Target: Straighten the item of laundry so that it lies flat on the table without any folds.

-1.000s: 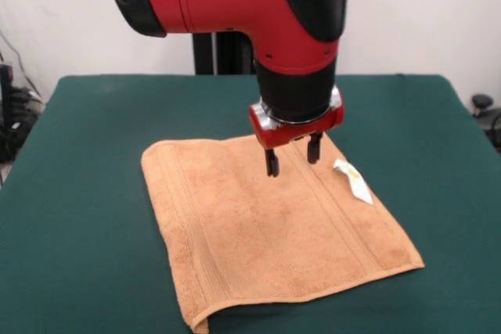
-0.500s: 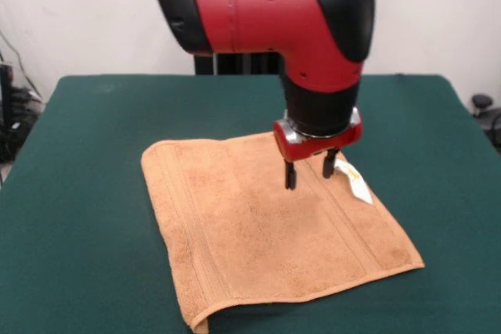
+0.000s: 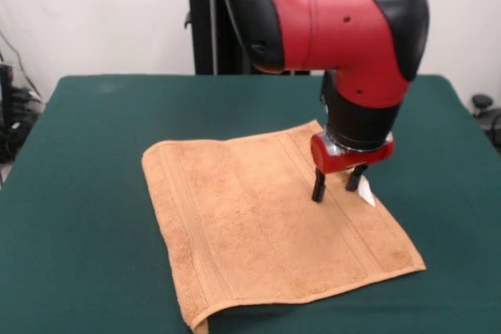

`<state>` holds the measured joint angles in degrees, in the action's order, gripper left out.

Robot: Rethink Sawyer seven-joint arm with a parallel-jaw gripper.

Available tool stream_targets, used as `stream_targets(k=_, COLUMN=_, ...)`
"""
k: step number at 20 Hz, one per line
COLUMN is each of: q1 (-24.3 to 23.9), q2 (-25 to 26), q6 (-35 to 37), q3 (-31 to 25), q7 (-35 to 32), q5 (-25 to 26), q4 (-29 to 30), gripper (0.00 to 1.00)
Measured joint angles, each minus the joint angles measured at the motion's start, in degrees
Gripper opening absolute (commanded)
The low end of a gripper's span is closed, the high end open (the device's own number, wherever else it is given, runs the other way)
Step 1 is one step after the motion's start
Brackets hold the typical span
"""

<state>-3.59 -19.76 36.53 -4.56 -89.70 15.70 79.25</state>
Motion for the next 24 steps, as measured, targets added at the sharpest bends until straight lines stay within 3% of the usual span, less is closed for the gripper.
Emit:
stream_targets(k=3, q1=3.8, q2=0.9, q6=-0.1, q3=3.8, q7=-2.5, q5=-0.6, q4=-1.8, gripper=1.0)
stream_targets(k=11, q1=4.1, q2=2.2, q6=2.2, q3=5.0, q7=-2.6, q5=-4.0, q4=-3.5, gripper=1.0)
stream_targets(k=21, q1=-5.8, q2=5.8, q6=12.4, q3=0.1, q7=-2.7, q5=-20.6, q4=-6.6, gripper=1.0)
stream_targets(k=24, q1=-11.9, q2=8.2, q6=16.9, q3=-3.8, q7=-2.7, q5=-27.8, q4=-7.0, gripper=1.0)
